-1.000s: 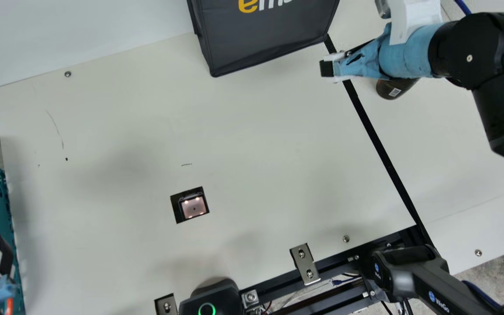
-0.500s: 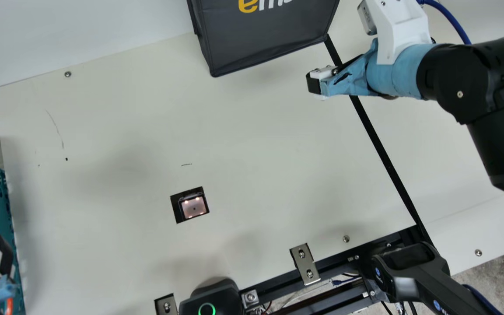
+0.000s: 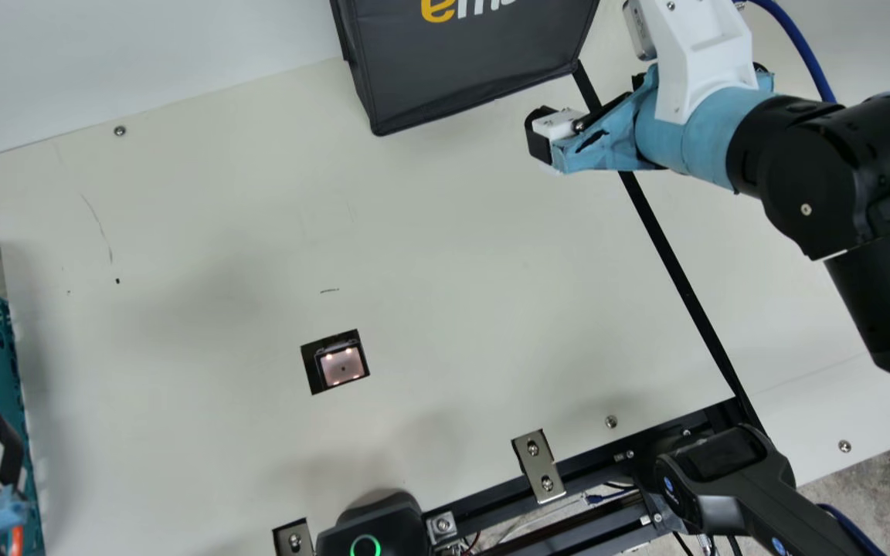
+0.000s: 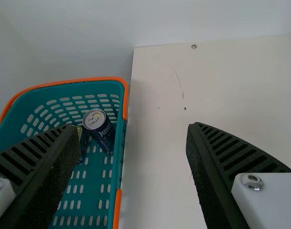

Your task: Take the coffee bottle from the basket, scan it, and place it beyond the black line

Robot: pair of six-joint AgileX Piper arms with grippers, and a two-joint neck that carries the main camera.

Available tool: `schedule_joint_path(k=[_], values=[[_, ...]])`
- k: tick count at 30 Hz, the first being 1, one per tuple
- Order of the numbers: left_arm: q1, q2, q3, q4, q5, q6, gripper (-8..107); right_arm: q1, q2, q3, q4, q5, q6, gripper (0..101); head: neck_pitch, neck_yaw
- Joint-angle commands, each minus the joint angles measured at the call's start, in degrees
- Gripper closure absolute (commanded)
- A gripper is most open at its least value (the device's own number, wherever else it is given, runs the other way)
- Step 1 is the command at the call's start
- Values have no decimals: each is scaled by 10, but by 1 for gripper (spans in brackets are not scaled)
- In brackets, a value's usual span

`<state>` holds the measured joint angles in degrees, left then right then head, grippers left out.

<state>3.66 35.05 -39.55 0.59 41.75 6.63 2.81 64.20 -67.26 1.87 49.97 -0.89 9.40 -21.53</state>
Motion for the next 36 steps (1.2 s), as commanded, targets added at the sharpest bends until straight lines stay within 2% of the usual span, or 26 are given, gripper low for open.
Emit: schedule_joint_path(k=[1,11,26,33,34,36], values=[[0,0,0,0,0,0,9,2,0,-4,-2,-1,1,10,-15,0],[0,0,0,-1,0,0,9,5,4,-21,-9,-7,7,10,-15,0],[-27,42,-150,-11,142,-20,9,-13,-146,-23,-21,131,-6,10,-15,200],[-40,62,-220,-16,208,-30,9,-21,-216,-25,-27,195,-14,10,-15,200],[-41,65,-230,-16,218,-31,9,-22,-200,-24,-25,180,-13,10,-15,200],[-45,70,-250,-18,236,-34,9,-22,-215,-25,-25,196,-14,10,-15,200]])
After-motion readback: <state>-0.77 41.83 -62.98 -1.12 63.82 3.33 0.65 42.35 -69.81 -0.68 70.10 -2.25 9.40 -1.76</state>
